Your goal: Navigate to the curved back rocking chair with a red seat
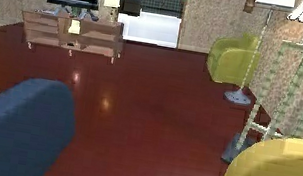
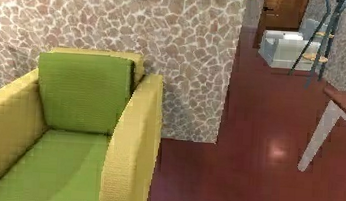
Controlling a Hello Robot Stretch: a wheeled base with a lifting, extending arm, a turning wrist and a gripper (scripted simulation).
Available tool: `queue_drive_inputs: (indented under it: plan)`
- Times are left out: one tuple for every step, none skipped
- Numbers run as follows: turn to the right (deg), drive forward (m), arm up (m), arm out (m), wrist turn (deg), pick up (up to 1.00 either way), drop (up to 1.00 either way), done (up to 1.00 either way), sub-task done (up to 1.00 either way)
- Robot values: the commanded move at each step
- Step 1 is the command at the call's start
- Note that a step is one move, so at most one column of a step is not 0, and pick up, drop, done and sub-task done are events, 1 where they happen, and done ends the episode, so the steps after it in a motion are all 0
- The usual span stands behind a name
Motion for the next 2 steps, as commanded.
queue_drive_inputs:
  plan:
    - [0.0,1.00,0.00,0.00,0.0,0.00,0.00,0.00,0.00]
    - [0.0,1.00,0.00,0.00,0.0,0.00,0.00,0.00,0.00]
